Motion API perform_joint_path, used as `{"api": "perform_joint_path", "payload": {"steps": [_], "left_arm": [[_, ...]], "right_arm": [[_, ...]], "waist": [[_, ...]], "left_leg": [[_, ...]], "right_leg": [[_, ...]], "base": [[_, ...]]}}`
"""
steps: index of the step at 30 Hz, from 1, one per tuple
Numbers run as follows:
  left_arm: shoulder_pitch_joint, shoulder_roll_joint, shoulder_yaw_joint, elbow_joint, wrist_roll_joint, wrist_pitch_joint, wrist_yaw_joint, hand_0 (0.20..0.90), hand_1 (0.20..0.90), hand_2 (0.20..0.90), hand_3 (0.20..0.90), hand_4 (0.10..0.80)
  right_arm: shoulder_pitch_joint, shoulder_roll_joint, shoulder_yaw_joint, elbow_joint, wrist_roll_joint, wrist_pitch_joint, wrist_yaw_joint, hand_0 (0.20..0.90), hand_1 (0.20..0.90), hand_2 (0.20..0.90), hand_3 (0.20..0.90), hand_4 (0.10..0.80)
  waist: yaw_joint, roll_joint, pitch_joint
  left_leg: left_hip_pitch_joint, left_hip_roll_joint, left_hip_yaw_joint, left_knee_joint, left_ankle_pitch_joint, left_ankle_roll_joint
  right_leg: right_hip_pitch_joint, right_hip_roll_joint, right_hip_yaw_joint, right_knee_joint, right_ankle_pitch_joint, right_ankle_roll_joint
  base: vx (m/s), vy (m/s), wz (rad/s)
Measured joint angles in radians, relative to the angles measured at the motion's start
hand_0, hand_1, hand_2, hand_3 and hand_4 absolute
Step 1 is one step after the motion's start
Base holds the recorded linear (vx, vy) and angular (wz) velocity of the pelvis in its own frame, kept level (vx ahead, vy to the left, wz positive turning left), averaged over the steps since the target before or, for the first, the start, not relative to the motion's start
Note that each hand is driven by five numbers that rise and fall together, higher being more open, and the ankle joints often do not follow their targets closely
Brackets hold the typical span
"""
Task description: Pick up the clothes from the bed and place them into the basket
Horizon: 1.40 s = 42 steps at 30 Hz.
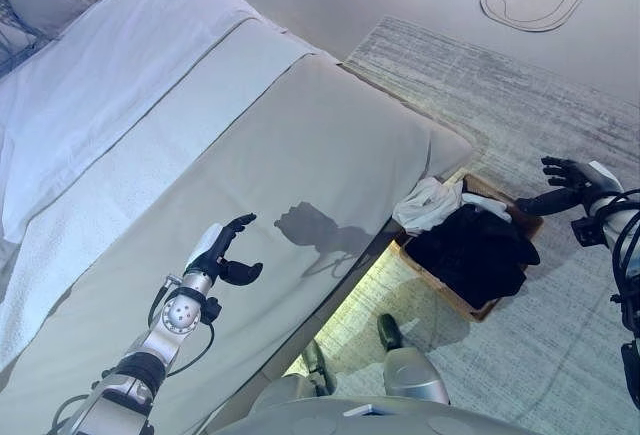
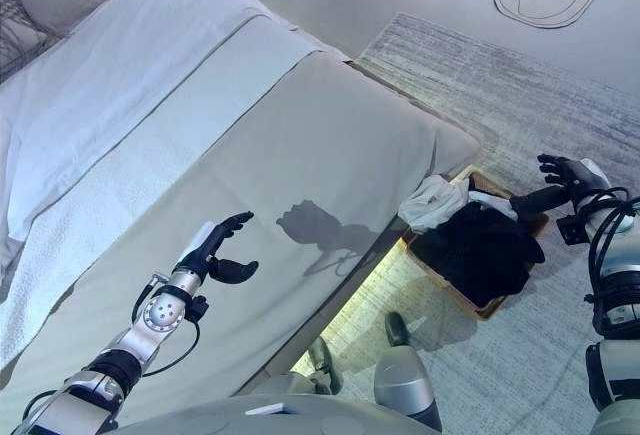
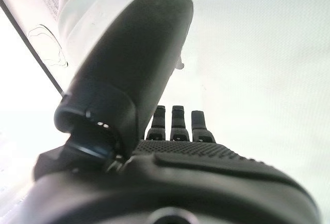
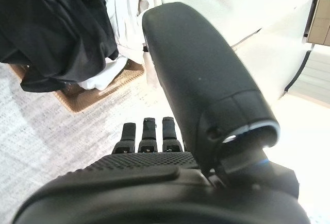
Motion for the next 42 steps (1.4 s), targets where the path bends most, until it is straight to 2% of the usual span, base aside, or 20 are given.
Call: {"api": "perform_joint_path", "payload": {"steps": [7,10,13,16,19,21,27,35,38,42], "left_arm": [[0.042,-0.003,0.044,0.000,0.000,0.004,0.000,0.900,0.900,0.900,0.900,0.800],[0.062,-0.013,0.057,0.001,-0.001,0.006,0.000,0.900,0.900,0.900,0.900,0.800],[0.069,-0.049,0.078,0.001,-0.004,0.018,-0.001,0.900,0.900,0.900,0.900,0.800],[0.106,-0.063,0.078,0.002,-0.003,0.021,-0.002,0.900,0.900,0.900,0.900,0.800],[0.128,-0.087,0.082,0.004,-0.003,0.023,-0.002,0.900,0.900,0.900,0.900,0.800],[0.144,-0.098,0.083,0.004,-0.003,0.024,-0.002,0.900,0.900,0.900,0.900,0.800],[0.187,-0.115,0.120,0.004,-0.005,0.047,-0.002,0.900,0.900,0.900,0.900,0.800],[0.213,-0.128,0.164,0.004,-0.102,0.062,-0.042,0.900,0.900,0.900,0.900,0.800],[0.230,-0.143,0.168,0.004,-0.121,0.063,-0.076,0.900,0.900,0.900,0.900,0.800],[0.239,-0.153,0.168,0.004,-0.121,0.062,-0.092,0.900,0.900,0.900,0.900,0.800]], "right_arm": [[0.097,0.010,-0.051,-0.157,-0.042,-0.051,-0.043,0.900,0.900,0.900,0.900,0.800],[0.134,0.061,-0.064,-0.225,-0.091,-0.091,-0.059,0.900,0.900,0.900,0.900,0.800],[0.225,0.115,-0.069,-0.297,-0.155,-0.130,-0.081,0.900,0.900,0.900,0.900,0.800],[0.314,0.219,-0.056,-0.357,-0.202,-0.169,-0.082,0.900,0.900,0.900,0.900,0.800],[0.381,0.265,-0.041,-0.373,-0.252,-0.201,-0.090,0.900,0.900,0.900,0.900,0.800],[0.410,0.280,-0.038,-0.374,-0.310,-0.230,-0.092,0.900,0.900,0.900,0.900,0.800],[0.456,0.282,-0.038,-0.387,-0.337,-0.268,-0.124,0.900,0.900,0.900,0.900,0.800],[0.474,0.298,-0.030,-0.381,-0.374,-0.300,-0.162,0.900,0.900,0.900,0.900,0.800],[0.476,0.338,0.017,-0.378,-0.384,-0.305,-0.190,0.900,0.900,0.900,0.900,0.800],[0.476,0.361,0.114,-0.363,-0.522,-0.353,-0.263,0.900,0.900,0.900,0.900,0.800]], "waist": [[0.009,-0.028,0.002],[0.014,-0.044,-0.006],[0.023,-0.061,-0.015],[0.036,-0.094,-0.037],[0.048,-0.105,-0.045],[0.052,-0.106,-0.053],[0.073,-0.107,-0.088],[0.113,-0.108,-0.114],[0.130,-0.108,-0.124],[0.147,-0.107,-0.125]], "left_leg": [[0.007,0.001,-0.018,0.000,0.000,0.000],[0.007,0.002,-0.022,0.000,0.000,0.000],[0.013,0.002,-0.041,0.000,0.000,0.000],[0.014,0.006,-0.044,0.000,0.000,0.000],[0.021,0.004,-0.060,0.000,0.000,0.000],[0.017,-0.001,-0.075,0.000,0.002,0.002],[0.017,-0.004,-0.100,-0.001,0.003,0.002],[0.015,-0.004,-0.141,0.000,0.014,0.002],[0.015,-0.005,-0.156,0.000,0.020,0.002],[0.016,-0.005,-0.171,0.000,0.024,0.003]], "right_leg": [[0.015,0.001,-0.014,0.000,0.000,0.000],[0.017,0.002,-0.017,0.000,0.000,0.000],[0.032,0.003,-0.035,0.000,0.000,0.000],[0.034,0.007,-0.038,0.000,0.000,0.000],[0.049,0.005,-0.049,0.000,-0.001,0.000],[0.052,-0.002,-0.065,0.000,-0.003,0.002],[0.064,-0.005,-0.089,0.000,-0.006,0.006],[0.083,-0.003,-0.123,0.000,-0.010,0.011],[0.090,-0.003,-0.139,0.000,-0.011,0.012],[0.099,-0.004,-0.156,0.000,-0.015,0.017]], "base": [[0.036,0.014,0.06],[0.047,0.061,0.03],[0.036,0.032,0.17],[0.046,0.037,0.04],[0.040,0.044,0.14],[0.026,0.039,0.22],[0.012,0.023,0.13],[0.010,0.006,0.15],[0.019,0.000,0.14],[0.021,-0.001,0.15]]}}
